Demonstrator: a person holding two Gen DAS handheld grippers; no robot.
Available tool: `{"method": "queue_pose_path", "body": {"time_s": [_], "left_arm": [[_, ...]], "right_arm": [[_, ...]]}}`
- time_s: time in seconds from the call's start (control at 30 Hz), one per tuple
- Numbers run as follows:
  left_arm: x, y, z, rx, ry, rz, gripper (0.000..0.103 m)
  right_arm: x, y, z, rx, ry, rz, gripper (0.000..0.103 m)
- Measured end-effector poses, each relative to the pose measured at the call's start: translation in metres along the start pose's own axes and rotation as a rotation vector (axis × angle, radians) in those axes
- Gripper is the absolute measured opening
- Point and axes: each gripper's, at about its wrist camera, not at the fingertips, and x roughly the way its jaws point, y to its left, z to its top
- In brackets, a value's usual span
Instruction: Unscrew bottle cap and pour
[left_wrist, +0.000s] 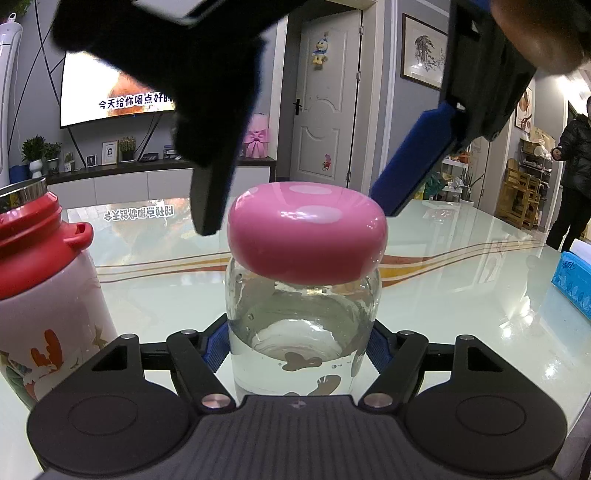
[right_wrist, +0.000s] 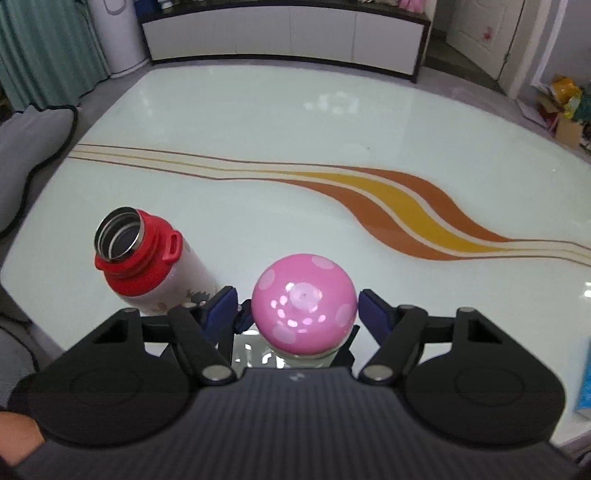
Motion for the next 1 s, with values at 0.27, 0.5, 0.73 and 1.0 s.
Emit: {"method": "queue_pose_path", "body": {"time_s": [0.27, 0.5, 0.73, 1.0], "left_arm": [[-0.004, 0.011, -0.003, -0.003, 0.001, -0.002, 0.074], [-0.005, 0.019, -0.006, -0.003, 0.0, -0.003, 0.074], [-0.005, 0.021, -0.011, -0.006, -0.002, -0.003, 0.074], [-0.007, 0.018, -0.013, -0.006, -0.001, -0.003, 0.074]], "right_arm": [[0.005, -0.003, 0.0, -0.094, 0.006, 0.016, 0.064], [0.003, -0.022, -0.005, -0.295, -0.01, 0.138, 0.064], [0.004, -0.02, -0.003, -0.458, -0.018, 0.191, 0.065], [0.0, -0.02, 0.001, -0.304, -0.031, 0.181, 0.086]]}}
